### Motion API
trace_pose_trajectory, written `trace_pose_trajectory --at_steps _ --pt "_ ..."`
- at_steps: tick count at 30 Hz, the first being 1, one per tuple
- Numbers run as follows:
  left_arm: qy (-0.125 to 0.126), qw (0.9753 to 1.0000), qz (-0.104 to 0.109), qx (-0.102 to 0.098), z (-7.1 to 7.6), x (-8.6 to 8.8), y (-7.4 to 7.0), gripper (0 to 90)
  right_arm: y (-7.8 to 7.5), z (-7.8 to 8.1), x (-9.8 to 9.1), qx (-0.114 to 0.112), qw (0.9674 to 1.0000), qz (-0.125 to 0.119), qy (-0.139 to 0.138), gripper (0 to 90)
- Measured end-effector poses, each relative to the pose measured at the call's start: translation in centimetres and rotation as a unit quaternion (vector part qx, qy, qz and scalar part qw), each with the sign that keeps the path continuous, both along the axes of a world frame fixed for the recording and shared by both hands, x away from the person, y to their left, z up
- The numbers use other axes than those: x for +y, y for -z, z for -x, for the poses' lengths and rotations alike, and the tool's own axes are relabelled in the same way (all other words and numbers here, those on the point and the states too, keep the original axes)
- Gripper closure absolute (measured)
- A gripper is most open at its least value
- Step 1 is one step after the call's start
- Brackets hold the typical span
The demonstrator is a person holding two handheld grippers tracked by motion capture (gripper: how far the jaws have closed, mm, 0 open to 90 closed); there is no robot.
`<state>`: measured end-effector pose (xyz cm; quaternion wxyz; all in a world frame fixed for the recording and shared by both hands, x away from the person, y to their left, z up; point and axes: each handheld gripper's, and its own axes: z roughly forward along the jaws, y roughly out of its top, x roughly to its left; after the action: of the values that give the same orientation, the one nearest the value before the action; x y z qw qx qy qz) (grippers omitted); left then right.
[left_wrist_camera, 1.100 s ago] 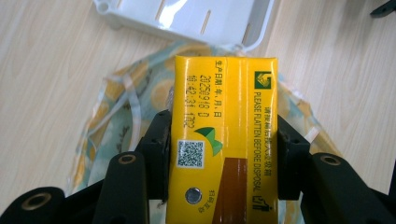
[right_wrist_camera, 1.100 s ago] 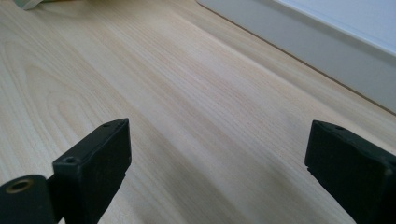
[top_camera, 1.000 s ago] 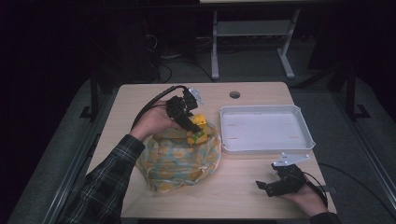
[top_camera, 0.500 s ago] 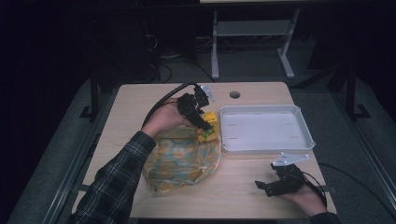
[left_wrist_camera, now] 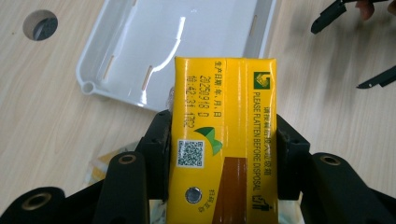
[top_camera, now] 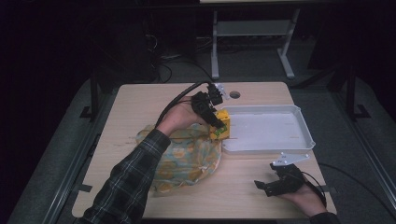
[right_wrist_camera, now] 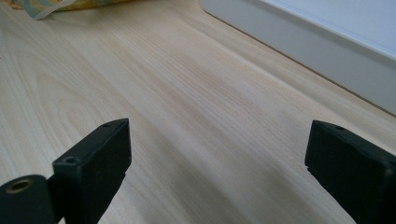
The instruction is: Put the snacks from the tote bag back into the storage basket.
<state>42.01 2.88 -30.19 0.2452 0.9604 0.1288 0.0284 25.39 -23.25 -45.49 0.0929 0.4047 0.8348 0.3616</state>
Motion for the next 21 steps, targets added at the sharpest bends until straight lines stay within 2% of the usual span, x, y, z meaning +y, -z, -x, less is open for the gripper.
trace_pose_trajectory --at_steps 10,16,21 --pt "-0.006 1.0 0.0 -0.006 -0.4 -2.3 0.4 50.4 0.0 0.0 0.0 -0.003 1.0 0.0 -0.004 6.6" --pt "-0.017 0.9998 0.013 -0.004 -0.7 -3.5 0.8 50.4 -0.1 0.0 -0.1 -0.004 1.0 0.001 -0.005 6.6" --pt "-0.017 0.9998 0.009 -0.005 -0.9 -4.5 1.4 50.4 -0.1 0.0 -0.1 -0.006 1.0 0.001 -0.006 6.7"
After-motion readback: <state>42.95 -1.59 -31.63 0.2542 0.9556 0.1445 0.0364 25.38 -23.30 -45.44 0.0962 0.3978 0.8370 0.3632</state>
